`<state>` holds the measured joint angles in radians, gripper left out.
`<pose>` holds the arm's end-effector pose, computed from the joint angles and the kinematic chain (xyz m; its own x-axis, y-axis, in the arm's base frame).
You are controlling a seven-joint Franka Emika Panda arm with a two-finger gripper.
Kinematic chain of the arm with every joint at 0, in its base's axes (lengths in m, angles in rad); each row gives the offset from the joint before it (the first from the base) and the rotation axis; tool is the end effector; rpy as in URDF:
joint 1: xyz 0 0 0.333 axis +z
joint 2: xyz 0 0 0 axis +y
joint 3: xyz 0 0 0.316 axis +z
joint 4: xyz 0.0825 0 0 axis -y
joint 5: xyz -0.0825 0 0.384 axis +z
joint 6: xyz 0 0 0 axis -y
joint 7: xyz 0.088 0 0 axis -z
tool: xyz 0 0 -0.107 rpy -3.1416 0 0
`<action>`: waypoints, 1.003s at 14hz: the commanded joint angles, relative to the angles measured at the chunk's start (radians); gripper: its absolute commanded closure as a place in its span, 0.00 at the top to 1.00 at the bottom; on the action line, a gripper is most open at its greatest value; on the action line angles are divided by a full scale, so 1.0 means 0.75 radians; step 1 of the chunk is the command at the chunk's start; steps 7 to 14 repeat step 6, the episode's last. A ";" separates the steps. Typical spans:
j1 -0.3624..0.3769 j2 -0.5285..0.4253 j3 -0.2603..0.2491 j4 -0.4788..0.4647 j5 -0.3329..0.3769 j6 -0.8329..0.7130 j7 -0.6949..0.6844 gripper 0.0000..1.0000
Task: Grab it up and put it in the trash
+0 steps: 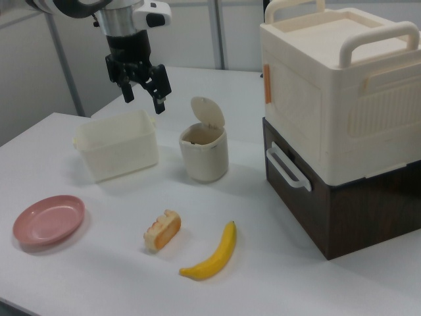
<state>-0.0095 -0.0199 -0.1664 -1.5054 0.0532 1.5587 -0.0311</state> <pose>0.5398 -0.0912 0.6652 0.9868 -0.1434 0.0746 -0.1396 -0.9887 -0.0540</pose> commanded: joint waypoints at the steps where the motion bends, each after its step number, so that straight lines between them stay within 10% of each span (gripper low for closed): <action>1: 0.021 -0.027 -0.011 -0.009 0.007 -0.019 0.035 1.00; 14: 0.041 -0.025 -0.005 -0.014 0.017 -0.017 0.042 1.00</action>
